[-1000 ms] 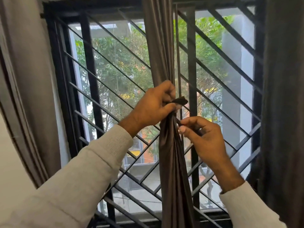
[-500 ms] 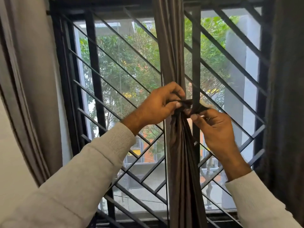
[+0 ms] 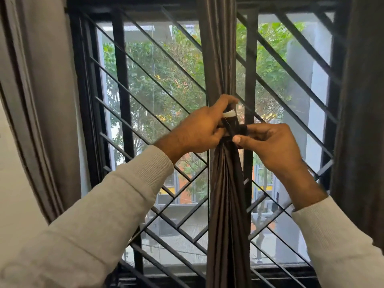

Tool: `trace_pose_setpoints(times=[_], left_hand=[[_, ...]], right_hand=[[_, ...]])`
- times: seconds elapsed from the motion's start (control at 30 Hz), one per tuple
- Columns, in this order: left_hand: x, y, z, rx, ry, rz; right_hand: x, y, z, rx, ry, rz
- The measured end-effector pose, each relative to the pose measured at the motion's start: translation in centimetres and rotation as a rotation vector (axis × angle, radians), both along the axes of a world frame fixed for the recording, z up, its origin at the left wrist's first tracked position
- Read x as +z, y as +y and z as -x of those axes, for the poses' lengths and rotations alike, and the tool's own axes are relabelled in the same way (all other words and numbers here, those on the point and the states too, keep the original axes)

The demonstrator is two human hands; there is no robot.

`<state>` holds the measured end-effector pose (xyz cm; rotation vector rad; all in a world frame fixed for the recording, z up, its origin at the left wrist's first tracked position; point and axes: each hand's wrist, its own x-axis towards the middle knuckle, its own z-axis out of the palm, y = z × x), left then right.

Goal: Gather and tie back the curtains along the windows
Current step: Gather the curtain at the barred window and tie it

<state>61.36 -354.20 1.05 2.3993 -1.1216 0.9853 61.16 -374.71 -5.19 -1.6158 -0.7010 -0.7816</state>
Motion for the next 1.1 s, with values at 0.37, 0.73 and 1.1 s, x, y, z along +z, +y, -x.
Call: trace_pose_setpoints(times=[0.37,0.73,1.1], left_hand=[[-5.2,-0.2,-1.0,-0.112,-0.34,0.294],[-4.2,0.2,-2.3,-0.075,-0.444,0.109],[0.8,1.0,-0.8,-0.302,0.525,0.172]], right_hand=[[0.6,0.9,-1.5,0.008,0.058,-0.157],[2.0,-0.4,-1.4,0.003,-0.088,0.059],[4.1,-0.4,-2.2,0.026,-0.034,0.033]])
